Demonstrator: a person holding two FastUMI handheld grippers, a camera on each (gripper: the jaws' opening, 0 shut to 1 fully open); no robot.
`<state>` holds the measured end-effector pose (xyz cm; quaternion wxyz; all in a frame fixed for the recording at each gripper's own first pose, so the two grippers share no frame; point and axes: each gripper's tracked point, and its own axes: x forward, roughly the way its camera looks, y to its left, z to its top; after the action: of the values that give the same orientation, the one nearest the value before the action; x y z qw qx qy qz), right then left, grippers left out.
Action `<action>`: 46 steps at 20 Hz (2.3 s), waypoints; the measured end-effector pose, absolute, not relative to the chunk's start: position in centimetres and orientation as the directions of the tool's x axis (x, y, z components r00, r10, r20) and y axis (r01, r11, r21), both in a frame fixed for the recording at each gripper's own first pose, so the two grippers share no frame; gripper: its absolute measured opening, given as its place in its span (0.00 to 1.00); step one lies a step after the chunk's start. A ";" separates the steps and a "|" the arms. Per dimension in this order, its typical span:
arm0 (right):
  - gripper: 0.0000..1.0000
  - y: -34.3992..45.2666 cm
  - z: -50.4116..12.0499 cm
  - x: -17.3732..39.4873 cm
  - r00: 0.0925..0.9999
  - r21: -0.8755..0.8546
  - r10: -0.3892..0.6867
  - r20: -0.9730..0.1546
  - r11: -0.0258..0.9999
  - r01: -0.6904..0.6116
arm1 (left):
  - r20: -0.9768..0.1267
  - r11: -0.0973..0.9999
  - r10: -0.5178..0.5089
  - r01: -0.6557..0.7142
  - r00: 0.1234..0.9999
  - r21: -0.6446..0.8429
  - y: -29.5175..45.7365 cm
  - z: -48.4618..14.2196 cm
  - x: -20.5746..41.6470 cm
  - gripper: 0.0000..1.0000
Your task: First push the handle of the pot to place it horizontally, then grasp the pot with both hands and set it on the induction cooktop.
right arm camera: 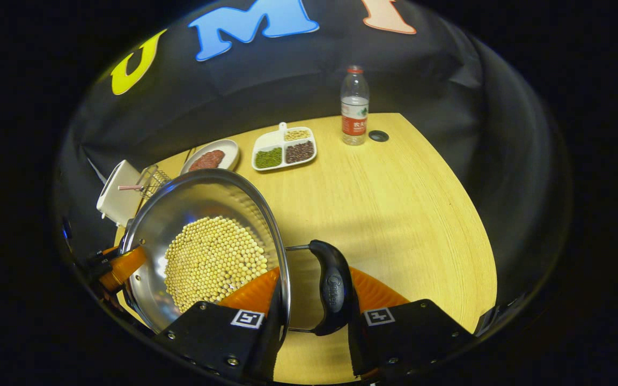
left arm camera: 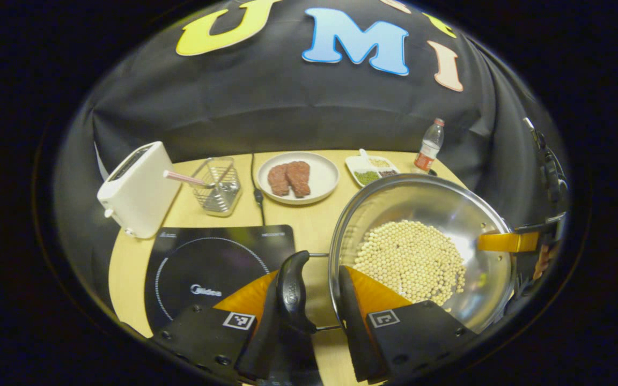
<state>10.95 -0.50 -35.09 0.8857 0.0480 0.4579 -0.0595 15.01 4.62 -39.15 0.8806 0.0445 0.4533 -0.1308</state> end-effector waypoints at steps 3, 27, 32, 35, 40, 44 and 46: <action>0.53 3.0 -35.0 11.1 0.579 0.041 -0.042 -0.814 0.991 0.129 | -0.805 0.968 -0.165 0.250 0.569 -0.022 8.5 -37.7 15.0 0.62; 0.53 19.3 -38.1 11.4 0.555 0.039 0.019 -0.832 0.999 0.023 | -0.833 0.990 -0.089 0.144 0.546 -0.011 27.0 -37.5 13.6 0.59; 0.53 22.3 -39.0 12.6 0.554 0.044 0.028 -0.832 0.999 0.017 | -0.833 0.991 -0.080 0.135 0.548 -0.006 30.3 -38.1 14.8 0.59; 0.53 24.0 -39.5 13.5 0.554 0.046 0.030 -0.832 0.999 0.015 | -0.834 0.992 -0.080 0.126 0.546 -0.012 32.3 -38.8 15.6 0.59; 0.53 25.9 -40.9 14.3 0.543 0.049 0.030 -0.839 0.999 0.020 | -0.841 0.992 -0.075 0.129 0.535 -0.007 34.5 -39.9 16.8 0.62; 0.53 26.4 -42.1 15.4 0.545 0.040 0.016 -0.838 0.999 0.032 | -0.844 0.992 -0.076 0.122 0.530 -0.013 34.9 -41.5 17.7 0.60; 0.53 26.3 -42.1 15.6 0.546 0.034 0.010 -0.837 0.999 0.033 | -0.842 0.993 -0.081 0.120 0.534 -0.019 34.9 -41.9 17.6 0.59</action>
<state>15.63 26.26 -42.15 0.8790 0.0227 0.4762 -0.0063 17.63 34.93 -41.86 0.8755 0.0206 0.4794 -0.0575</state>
